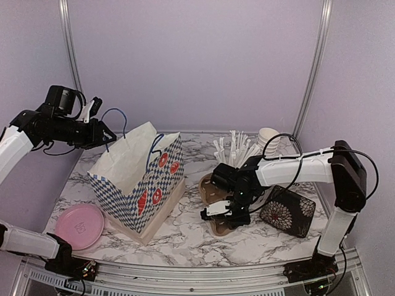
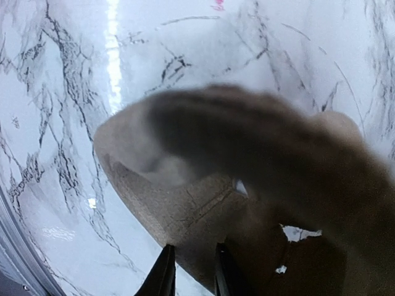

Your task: Pack the takeout coffee

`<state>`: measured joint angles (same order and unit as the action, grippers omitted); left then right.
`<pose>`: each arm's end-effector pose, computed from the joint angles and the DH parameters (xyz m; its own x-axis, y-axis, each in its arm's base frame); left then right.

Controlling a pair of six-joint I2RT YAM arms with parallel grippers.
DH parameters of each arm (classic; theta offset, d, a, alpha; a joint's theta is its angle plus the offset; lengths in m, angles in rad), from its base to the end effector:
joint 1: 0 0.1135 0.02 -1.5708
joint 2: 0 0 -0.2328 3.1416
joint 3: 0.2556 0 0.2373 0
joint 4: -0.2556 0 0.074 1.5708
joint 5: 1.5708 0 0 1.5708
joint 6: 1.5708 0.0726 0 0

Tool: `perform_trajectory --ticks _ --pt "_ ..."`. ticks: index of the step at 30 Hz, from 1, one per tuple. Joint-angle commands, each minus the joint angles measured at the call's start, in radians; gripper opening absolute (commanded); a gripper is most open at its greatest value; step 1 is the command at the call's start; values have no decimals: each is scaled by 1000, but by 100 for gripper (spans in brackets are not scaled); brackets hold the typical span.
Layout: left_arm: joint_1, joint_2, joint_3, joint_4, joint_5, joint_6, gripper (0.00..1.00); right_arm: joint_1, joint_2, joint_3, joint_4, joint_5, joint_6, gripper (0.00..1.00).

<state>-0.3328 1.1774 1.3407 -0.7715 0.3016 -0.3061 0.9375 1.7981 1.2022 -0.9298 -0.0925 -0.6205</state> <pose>0.2436 -0.1070 0.3431 -0.6784 -0.0700 -0.7314 0.3544 0.8408 -0.4091 0.1738 0.2480 0.1150 -0.0129 -0.9958 -0.0903 -0.9988 0.0085 0.0489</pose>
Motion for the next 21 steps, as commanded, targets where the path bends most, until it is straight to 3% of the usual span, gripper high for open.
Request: perform_trajectory --ticks 1,13,21 --pt "4 0 1 -22 -14 32 38 -5 -17 36 0 34 10 23" --pt "4 13 -12 -20 -16 46 38 -5 -67 79 -132 -53 -91 28" --pt "3 5 -10 -21 -22 44 38 -5 -46 168 -81 -72 -76 27"
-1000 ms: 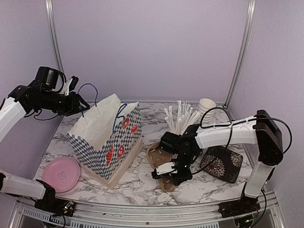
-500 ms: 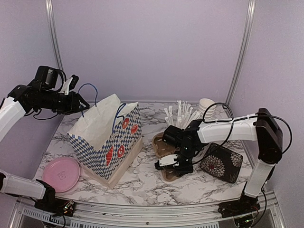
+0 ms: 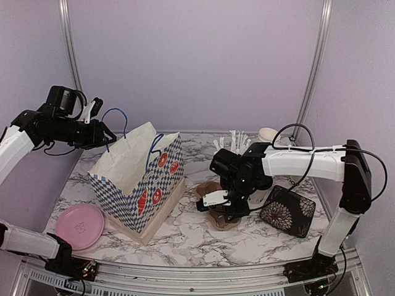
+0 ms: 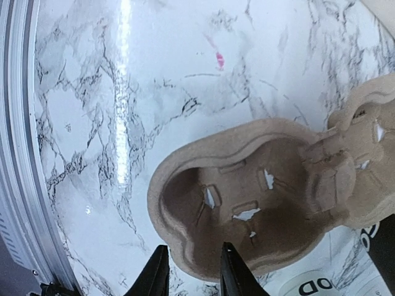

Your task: Pack the takeout coffee

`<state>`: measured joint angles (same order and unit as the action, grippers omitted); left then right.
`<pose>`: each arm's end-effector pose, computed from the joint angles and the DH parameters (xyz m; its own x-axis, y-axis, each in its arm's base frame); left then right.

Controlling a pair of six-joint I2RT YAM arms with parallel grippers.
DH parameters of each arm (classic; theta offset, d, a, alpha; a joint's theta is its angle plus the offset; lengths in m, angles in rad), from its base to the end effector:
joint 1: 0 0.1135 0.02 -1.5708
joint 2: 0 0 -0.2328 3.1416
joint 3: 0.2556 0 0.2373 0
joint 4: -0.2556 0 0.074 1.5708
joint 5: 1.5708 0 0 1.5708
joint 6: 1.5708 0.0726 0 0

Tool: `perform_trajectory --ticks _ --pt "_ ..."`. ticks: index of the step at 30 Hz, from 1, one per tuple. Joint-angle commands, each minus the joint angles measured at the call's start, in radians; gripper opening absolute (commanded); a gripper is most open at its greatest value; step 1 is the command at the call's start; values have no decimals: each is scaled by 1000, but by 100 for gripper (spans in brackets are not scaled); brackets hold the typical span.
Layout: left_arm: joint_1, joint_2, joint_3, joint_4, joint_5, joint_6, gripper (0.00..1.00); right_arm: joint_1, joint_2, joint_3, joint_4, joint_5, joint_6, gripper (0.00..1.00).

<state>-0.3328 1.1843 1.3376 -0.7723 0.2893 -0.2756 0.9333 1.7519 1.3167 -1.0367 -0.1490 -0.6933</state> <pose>0.2455 -0.1068 0.3402 -0.6727 -0.0434 -0.7387 0.3634 0.8502 -0.3809 0.1757 0.2554 0.1550 0.0579 -0.9837 -0.1703 -0.9964 -0.0674 0.0505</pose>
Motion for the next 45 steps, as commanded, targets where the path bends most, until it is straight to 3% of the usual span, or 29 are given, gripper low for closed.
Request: perform_trajectory --ticks 1,11,28,34,37,39,45 --pt "4 -3 -6 -20 -10 12 38 -1 15 55 37 -2 3 26" --pt "4 -5 -9 -17 -10 8 37 -2 22 -63 86 97 3 6" --pt "4 2 -30 8 1 14 37 -85 -87 -178 63 241 15 5" --pt "4 -7 -24 7 -1 7 37 -84 -79 -55 34 37 41 12" --pt "3 -11 -22 8 -9 2 37 -84 -64 -3 74 -9 75 32" --pt "4 -14 -21 9 -17 -11 37 -83 -35 24 102 -21 111 40" --pt "3 -36 -18 9 -33 -28 37 -85 66 100 125 -14 204 41"
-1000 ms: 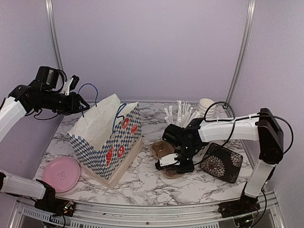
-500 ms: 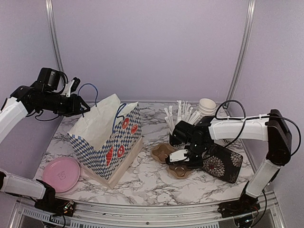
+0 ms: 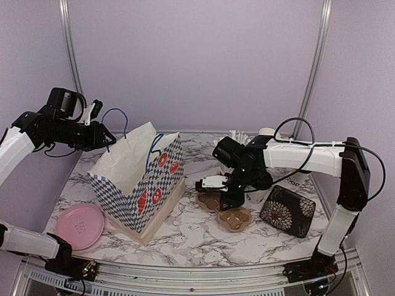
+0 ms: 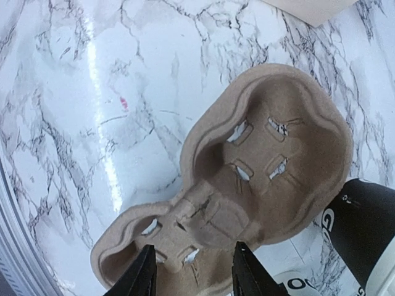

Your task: Pack the takeout coffee

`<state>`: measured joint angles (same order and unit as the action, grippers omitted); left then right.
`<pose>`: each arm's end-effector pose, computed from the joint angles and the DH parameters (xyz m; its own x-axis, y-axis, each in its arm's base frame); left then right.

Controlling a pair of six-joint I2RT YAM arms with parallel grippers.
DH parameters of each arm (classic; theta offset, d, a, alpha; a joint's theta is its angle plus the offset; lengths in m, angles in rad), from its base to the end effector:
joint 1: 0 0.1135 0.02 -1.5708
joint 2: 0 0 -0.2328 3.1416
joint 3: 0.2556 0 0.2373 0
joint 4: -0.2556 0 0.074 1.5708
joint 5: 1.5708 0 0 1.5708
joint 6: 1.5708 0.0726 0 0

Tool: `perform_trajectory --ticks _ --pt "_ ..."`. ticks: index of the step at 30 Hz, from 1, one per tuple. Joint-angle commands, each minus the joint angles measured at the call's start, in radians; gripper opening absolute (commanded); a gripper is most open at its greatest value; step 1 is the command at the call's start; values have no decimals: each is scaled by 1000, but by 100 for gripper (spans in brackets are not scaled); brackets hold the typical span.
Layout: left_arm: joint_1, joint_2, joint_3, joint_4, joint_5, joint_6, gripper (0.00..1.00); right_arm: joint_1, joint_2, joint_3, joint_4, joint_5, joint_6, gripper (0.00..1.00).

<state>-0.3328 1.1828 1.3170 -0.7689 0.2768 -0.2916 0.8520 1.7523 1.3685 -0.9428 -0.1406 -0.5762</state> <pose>0.2461 -0.1061 0.3339 -0.6869 -0.0552 -0.7247 0.3391 0.8576 -0.3867 0.2114 0.2570 0.1706 -0.1176 -0.9537 -0.2768 -0.9917 0.1275 -0.0177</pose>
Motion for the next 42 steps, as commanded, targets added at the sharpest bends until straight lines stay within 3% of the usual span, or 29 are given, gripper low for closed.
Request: perform_trajectory --ticks 1,21,42 --pt "4 -37 1 5 -22 -12 38 -4 78 56 29 -22 103 41" --pt "3 -37 -24 12 -28 -12 38 -49 139 95 26 8 216 42" --pt "3 -37 -39 17 -28 -23 38 -51 162 41 16 -3 200 41"
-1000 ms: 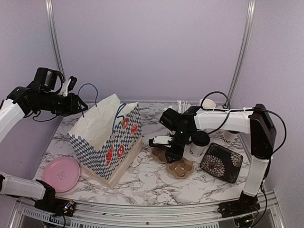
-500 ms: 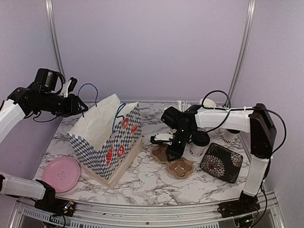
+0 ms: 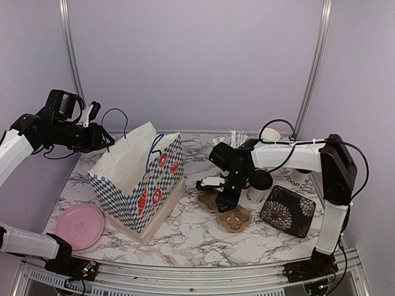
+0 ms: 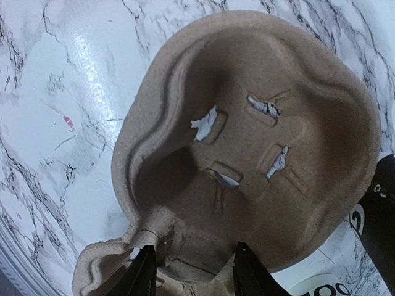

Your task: Pack the takeout coffee

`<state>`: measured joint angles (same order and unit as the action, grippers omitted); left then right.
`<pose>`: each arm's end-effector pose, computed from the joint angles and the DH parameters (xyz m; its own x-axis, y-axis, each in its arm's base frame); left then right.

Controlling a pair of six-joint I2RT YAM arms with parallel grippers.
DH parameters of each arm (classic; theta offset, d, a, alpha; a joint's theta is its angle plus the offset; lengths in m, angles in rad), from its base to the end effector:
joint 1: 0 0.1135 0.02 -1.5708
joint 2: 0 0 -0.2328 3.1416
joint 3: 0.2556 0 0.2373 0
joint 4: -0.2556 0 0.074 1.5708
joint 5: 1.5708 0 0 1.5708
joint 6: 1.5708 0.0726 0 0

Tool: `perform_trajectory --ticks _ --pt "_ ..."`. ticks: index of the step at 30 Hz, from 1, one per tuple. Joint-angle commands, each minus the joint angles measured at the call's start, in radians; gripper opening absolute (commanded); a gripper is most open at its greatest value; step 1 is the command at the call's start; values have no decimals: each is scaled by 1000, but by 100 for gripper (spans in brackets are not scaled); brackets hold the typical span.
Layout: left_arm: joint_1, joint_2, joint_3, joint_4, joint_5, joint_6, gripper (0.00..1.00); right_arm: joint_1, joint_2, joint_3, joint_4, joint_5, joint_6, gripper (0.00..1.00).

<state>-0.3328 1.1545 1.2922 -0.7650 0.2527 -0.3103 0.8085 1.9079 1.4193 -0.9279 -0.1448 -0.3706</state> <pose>0.2416 -0.1027 0.3327 -0.6833 -0.0766 -0.7261 0.3140 0.8670 -0.3870 0.2343 0.2606 0.1343 -0.3713 -0.9078 -0.1949 -0.9285 0.3632 0.0772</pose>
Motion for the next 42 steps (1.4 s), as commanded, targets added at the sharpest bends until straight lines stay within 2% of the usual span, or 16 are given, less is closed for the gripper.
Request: perform_trajectory --ticks 1,13,22,25,28,35,42 --pt "3 -9 -16 13 -4 -4 38 -8 4 -10 0 0 -8 40" --pt "3 -10 -23 20 2 -4 38 39 -27 -17 -58 -56 -141 35" --pt "4 -10 -27 23 9 -1 38 113 -130 -130 -60 36 -282 35" --pt "5 -10 -29 25 11 0 38 112 -159 -134 -45 66 -278 40" --pt "4 -8 -30 24 10 0 38 111 -176 -125 -40 28 -248 44" --pt "3 -4 -24 26 12 -5 38 82 -151 -134 -40 -93 -167 46" --pt "3 -2 -25 27 13 -9 38 82 -127 -135 -16 -102 -144 46"
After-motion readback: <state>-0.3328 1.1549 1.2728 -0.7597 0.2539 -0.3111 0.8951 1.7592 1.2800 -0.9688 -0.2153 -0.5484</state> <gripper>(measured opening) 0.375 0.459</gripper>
